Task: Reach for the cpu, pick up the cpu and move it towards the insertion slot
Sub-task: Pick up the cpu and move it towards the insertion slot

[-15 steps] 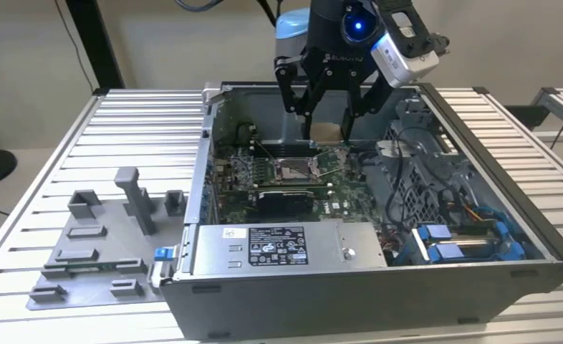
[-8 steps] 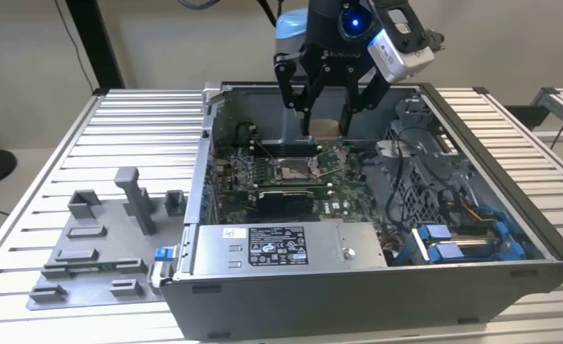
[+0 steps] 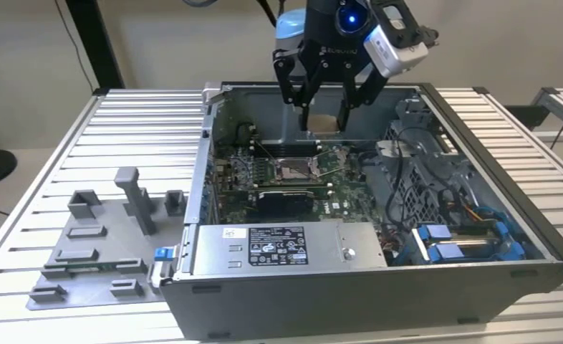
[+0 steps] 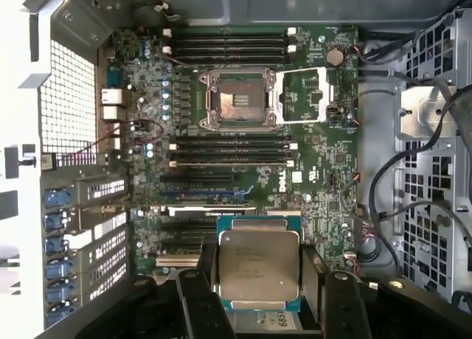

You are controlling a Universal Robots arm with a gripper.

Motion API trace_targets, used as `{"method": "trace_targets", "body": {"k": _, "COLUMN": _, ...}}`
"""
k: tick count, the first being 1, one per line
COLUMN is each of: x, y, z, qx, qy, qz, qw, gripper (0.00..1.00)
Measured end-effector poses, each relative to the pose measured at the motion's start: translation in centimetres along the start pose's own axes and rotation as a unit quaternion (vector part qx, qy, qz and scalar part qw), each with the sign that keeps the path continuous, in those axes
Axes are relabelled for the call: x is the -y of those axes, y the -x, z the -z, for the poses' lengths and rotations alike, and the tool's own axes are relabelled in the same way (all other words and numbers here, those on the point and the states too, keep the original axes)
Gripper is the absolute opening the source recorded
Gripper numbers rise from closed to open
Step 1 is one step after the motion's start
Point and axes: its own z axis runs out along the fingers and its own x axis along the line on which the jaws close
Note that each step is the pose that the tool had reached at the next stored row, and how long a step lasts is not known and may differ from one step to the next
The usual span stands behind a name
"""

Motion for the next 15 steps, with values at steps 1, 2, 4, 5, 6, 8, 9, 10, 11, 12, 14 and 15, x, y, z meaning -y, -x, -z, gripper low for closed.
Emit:
{"method": "trace_targets", "body": {"k": 1, "x": -0.13, "y": 0.00, "z": -0.01, "qx": 0.0000, "qy": 0.0000, "qz": 0.000, "qw": 1.00000, "gripper": 0.00}}
{"method": "trace_targets", "body": {"k": 2, "x": -0.28, "y": -0.01, "z": -0.03, "qx": 0.0000, "qy": 0.0000, "qz": 0.000, "qw": 1.00000, "gripper": 0.00}}
{"method": "trace_targets", "body": {"k": 4, "x": -0.59, "y": -0.02, "z": -0.05, "qx": 0.0000, "qy": 0.0000, "qz": 0.000, "qw": 1.00000, "gripper": 0.00}}
{"method": "trace_targets", "body": {"k": 5, "x": -0.73, "y": -0.02, "z": -0.06, "qx": 0.0000, "qy": 0.0000, "qz": 0.000, "qw": 1.00000, "gripper": 0.00}}
{"method": "trace_targets", "body": {"k": 6, "x": -0.88, "y": -0.03, "z": -0.08, "qx": 0.0000, "qy": 0.0000, "qz": 0.000, "qw": 1.00000, "gripper": 0.00}}
{"method": "trace_targets", "body": {"k": 8, "x": -1.18, "y": -0.04, "z": -0.10, "qx": 0.0000, "qy": 0.0000, "qz": 0.000, "qw": 1.00000, "gripper": 0.00}}
{"method": "trace_targets", "body": {"k": 9, "x": -1.32, "y": -0.04, "z": -0.11, "qx": 0.0000, "qy": 0.0000, "qz": 0.000, "qw": 1.00000, "gripper": 0.00}}
{"method": "trace_targets", "body": {"k": 10, "x": -1.45, "y": -0.05, "z": -0.13, "qx": 0.0000, "qy": 0.0000, "qz": 0.000, "qw": 1.00000, "gripper": 0.00}}
{"method": "trace_targets", "body": {"k": 11, "x": -1.58, "y": -0.05, "z": -0.14, "qx": 0.0000, "qy": 0.0000, "qz": 0.000, "qw": 1.00000, "gripper": 0.00}}
{"method": "trace_targets", "body": {"k": 12, "x": -1.71, "y": -0.06, "z": -0.15, "qx": 0.0000, "qy": 0.0000, "qz": 0.000, "qw": 1.00000, "gripper": 0.00}}
{"method": "trace_targets", "body": {"k": 14, "x": -1.97, "y": -0.06, "z": -0.16, "qx": 0.0000, "qy": 0.0000, "qz": 0.000, "qw": 1.00000, "gripper": 0.00}}
{"method": "trace_targets", "body": {"k": 15, "x": -2.11, "y": -0.07, "z": -0.17, "qx": 0.0000, "qy": 0.0000, "qz": 0.000, "qw": 1.00000, "gripper": 0.00}}
